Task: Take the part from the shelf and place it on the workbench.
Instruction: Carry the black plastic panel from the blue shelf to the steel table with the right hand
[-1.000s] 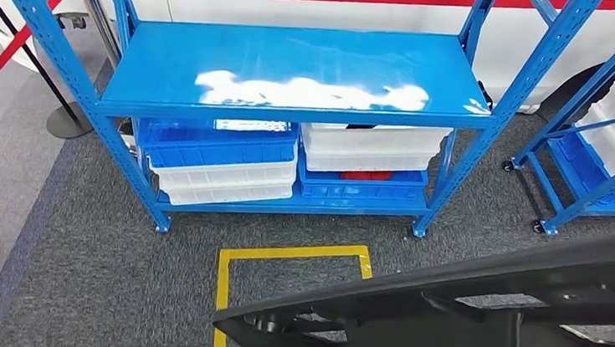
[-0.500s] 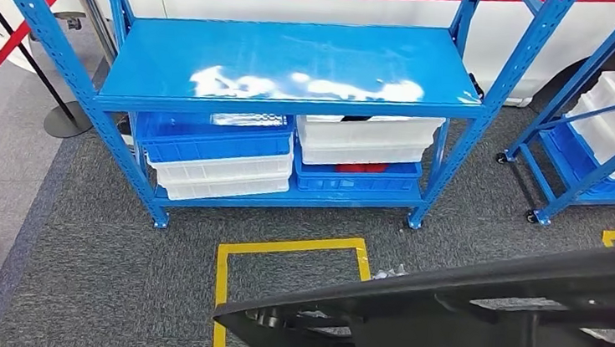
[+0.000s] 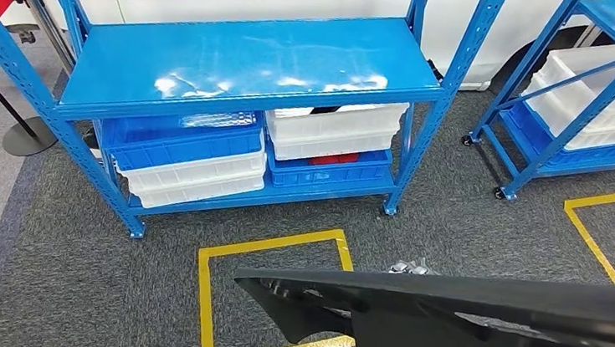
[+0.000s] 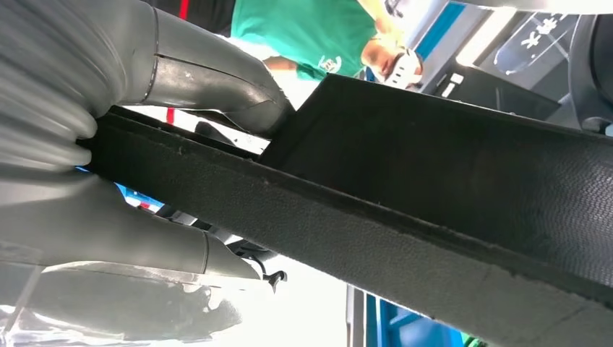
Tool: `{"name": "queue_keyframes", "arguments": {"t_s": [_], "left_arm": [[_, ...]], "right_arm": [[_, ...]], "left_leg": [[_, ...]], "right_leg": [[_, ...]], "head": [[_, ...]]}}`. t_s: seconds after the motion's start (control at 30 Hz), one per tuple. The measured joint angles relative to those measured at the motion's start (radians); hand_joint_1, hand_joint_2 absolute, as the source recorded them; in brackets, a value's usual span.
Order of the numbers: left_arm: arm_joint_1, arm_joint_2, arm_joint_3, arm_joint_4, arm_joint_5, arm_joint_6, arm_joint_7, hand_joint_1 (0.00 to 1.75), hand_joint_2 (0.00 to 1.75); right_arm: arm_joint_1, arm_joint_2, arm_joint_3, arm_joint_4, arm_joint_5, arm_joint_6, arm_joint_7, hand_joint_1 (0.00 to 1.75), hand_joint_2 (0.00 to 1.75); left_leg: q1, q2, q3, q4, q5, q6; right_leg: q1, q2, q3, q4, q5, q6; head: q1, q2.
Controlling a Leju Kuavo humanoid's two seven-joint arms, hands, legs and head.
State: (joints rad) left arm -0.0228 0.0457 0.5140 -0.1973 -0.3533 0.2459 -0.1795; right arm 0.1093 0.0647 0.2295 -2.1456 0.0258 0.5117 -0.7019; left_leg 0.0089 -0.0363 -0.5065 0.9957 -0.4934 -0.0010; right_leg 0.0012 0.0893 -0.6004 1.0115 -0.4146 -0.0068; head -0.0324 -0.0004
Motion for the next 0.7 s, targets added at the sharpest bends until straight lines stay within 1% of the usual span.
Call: {"name": "queue_keyframes", "arguments": {"t_s": [0.03, 0.07, 0.1, 0.13, 0.17, 0.2, 0.23, 0.27, 0.3, 0.33, 0.37, 0.4, 0.43, 0.47, 0.5, 0.53, 0.57, 0.6, 0.63, 0.67, 0.7], "left_arm": [[-0.002, 0.001, 0.002, 0.0, -0.003, -0.005, -0.003, 0.0, 1.75], [-0.003, 0.002, 0.004, -0.001, -0.006, -0.01, -0.005, 0.0, 1.75], [-0.003, 0.002, 0.006, -0.001, -0.008, -0.013, -0.007, 0.0, 1.75], [-0.003, 0.002, 0.008, -0.001, -0.01, -0.017, -0.009, 0.0, 1.75], [-0.002, 0.002, 0.009, -0.001, -0.012, -0.019, -0.01, 0.0, 1.75], [-0.001, 0.002, 0.009, -0.001, -0.017, -0.021, -0.011, 0.0, 1.75], [-0.001, 0.002, 0.009, -0.001, -0.023, -0.025, -0.012, 0.0, 1.75], [-0.001, 0.001, 0.009, -0.001, -0.032, -0.029, -0.012, 0.0, 1.75], [-0.003, 0.0, 0.009, -0.001, -0.044, -0.033, -0.012, 0.0, 1.75], [-0.005, -0.001, 0.009, -0.001, -0.056, -0.039, -0.012, 0.0, 1.75], [-0.007, -0.002, 0.009, -0.001, -0.066, -0.044, -0.013, 0.0, 1.75], [-0.01, -0.003, 0.008, -0.001, -0.072, -0.05, -0.016, 0.0, 1.75], [-0.012, -0.004, 0.008, -0.001, -0.077, -0.056, -0.018, 0.0, 1.75], [-0.015, -0.006, 0.008, -0.001, -0.081, -0.062, -0.02, 0.0, 1.75], [-0.019, -0.007, 0.008, -0.001, -0.083, -0.066, -0.022, 0.0, 1.75], [-0.023, -0.008, 0.008, -0.001, -0.085, -0.068, -0.023, 0.0, 1.75], [-0.026, -0.01, 0.008, -0.001, -0.086, -0.07, -0.023, 0.0, 1.75], [-0.028, -0.011, 0.008, -0.001, -0.086, -0.07, -0.024, 0.0, 1.75], [-0.028, -0.012, 0.009, -0.001, -0.086, -0.07, -0.026, 0.0, 1.75], [-0.027, -0.013, 0.009, -0.001, -0.086, -0.07, -0.028, 0.0, 1.75], [-0.025, -0.014, 0.009, -0.001, -0.086, -0.07, -0.03, 0.0, 1.75]], "right_arm": [[0.007, -0.003, 0.008, -0.009, 0.007, -0.011, 0.0, 1.69, 1.75], [0.014, -0.007, 0.015, -0.019, 0.016, -0.023, 0.0, 1.69, 1.75], [0.019, -0.012, 0.024, -0.028, 0.026, -0.037, 0.0, 1.69, 1.75], [0.025, -0.02, 0.034, -0.035, 0.036, -0.055, 0.0, 1.69, 1.75], [0.031, -0.028, 0.045, -0.041, 0.044, -0.077, 0.0, 1.69, 1.75], [0.037, -0.038, 0.057, -0.045, 0.052, -0.098, 0.0, 1.69, 1.75], [0.044, -0.05, 0.069, -0.047, 0.061, -0.12, 0.0, 1.69, 1.75], [0.051, -0.061, 0.081, -0.048, 0.075, -0.14, 0.0, 1.69, 1.75], [0.056, -0.072, 0.092, -0.047, 0.094, -0.157, 0.0, 1.69, 1.75], [0.059, -0.082, 0.103, -0.046, 0.117, -0.173, 0.0, 1.69, 1.75], [0.06, -0.091, 0.114, -0.043, 0.141, -0.186, 0.0, 1.69, 1.75], [0.058, -0.098, 0.123, -0.039, 0.159, -0.195, 0.001, 1.69, 1.75], [0.053, -0.104, 0.129, -0.032, 0.17, -0.201, 0.005, 1.69, 1.75], [0.045, -0.11, 0.134, -0.023, 0.174, -0.202, 0.014, 1.69, 1.75], [0.034, -0.116, 0.138, -0.012, 0.173, -0.2, 0.025, 1.69, 1.75], [0.018, -0.124, 0.143, 0.002, 0.168, -0.198, 0.039, 1.69, 1.75], [-0.002, -0.134, 0.147, 0.022, 0.162, -0.194, 0.05, 1.69, 1.75], [-0.027, -0.144, 0.153, 0.046, 0.156, -0.192, 0.057, 1.69, 1.75], [-0.055, -0.154, 0.159, 0.077, 0.15, -0.189, 0.063, 1.69, 1.75], [-0.085, -0.164, 0.166, 0.114, 0.144, -0.187, 0.067, 1.69, 1.75], [-0.113, -0.171, 0.173, 0.149, 0.139, -0.185, 0.07, 1.69, 1.75]], "left_leg": [[0.002, 0.01, 0.0, -0.003, 0.005, 0.006], [0.004, 0.02, -0.001, -0.007, 0.011, 0.013], [0.007, 0.031, -0.004, -0.01, 0.017, 0.019], [0.007, 0.043, -0.007, -0.011, 0.021, 0.023], [0.006, 0.053, -0.012, -0.011, 0.023, 0.026], [0.005, 0.064, -0.016, -0.01, 0.024, 0.026], [0.005, 0.076, -0.019, -0.009, 0.024, 0.026], [0.005, 0.087, -0.021, -0.008, 0.024, 0.026], [0.005, 0.097, -0.021, -0.007, 0.024, 0.025], [0.004, 0.107, -0.02, -0.006, 0.024, 0.023], [0.003, 0.116, -0.019, -0.006, 0.023, 0.019], [0.001, 0.123, -0.017, -0.006, 0.022, 0.014], [-0.001, 0.13, -0.016, -0.006, 0.022, 0.008], [-0.002, 0.138, -0.015, -0.007, 0.022, 0.002], [-0.001, 0.146, -0.013, -0.008, 0.023, -0.005], [0.0, 0.149, -0.013, -0.008, 0.022, -0.011], [0.001, 0.137, -0.014, -0.001, 0.015, -0.017], [0.003, 0.114, -0.024, 0.023, -0.004, -0.02], [0.004, 0.086, -0.044, 0.071, -0.034, -0.024], [0.005, 0.061, -0.074, 0.137, -0.071, -0.025], [0.005, 0.048, -0.107, 0.208, -0.105, -0.026]], "right_leg": [[-0.001, 0.002, -0.003, 0.002, 0.0, 0.005], [0.0, -0.008, -0.012, 0.015, -0.011, 0.011], [0.001, -0.025, -0.028, 0.047, -0.034, 0.016], [-0.002, -0.047, -0.053, 0.1, -0.069, 0.022], [-0.004, -0.066, -0.083, 0.167, -0.108, 0.028], [-0.007, -0.076, -0.111, 0.232, -0.137, 0.034], [-0.01, -0.08, -0.127, 0.275, -0.15, 0.038], [-0.013, -0.084, -0.124, 0.28, -0.144, 0.04], [-0.015, -0.09, -0.099, 0.244, -0.122, 0.041], [-0.015, -0.103, -0.056, 0.174, -0.091, 0.039], [-0.012, -0.123, -0.011, 0.098, -0.068, 0.034], [-0.009, -0.138, 0.023, 0.038, -0.051, 0.026], [-0.005, -0.148, 0.041, 0.003, -0.045, 0.018], [-0.001, -0.148, 0.043, -0.007, -0.046, 0.01], [0.0, -0.137, 0.039, -0.008, -0.042, 0.004], [-0.003, -0.126, 0.038, -0.012, -0.038, -0.002], [-0.005, -0.117, 0.038, -0.017, -0.032, -0.009], [-0.009, -0.107, 0.037, -0.022, -0.026, -0.016], [-0.011, -0.098, 0.036, -0.026, -0.021, -0.022], [-0.01, -0.087, 0.032, -0.026, -0.017, -0.026], [-0.009, -0.075, 0.027, -0.025, -0.014, -0.028]], "head": [[0.0, 0.0], [0.0, 0.0], [0.0, 0.0], [0.0, 0.0], [0.0, 0.0], [0.0, 0.0], [0.0, 0.0], [0.0, 0.0], [0.0, 0.0], [0.0, 0.0], [0.0, 0.0], [0.0, 0.0], [0.0, 0.0], [0.0, 0.0], [0.0, 0.0], [0.0, 0.0], [0.0, 0.0], [0.0, 0.0], [0.0, 0.0], [0.0, 0.0], [0.0, 0.0]]}}
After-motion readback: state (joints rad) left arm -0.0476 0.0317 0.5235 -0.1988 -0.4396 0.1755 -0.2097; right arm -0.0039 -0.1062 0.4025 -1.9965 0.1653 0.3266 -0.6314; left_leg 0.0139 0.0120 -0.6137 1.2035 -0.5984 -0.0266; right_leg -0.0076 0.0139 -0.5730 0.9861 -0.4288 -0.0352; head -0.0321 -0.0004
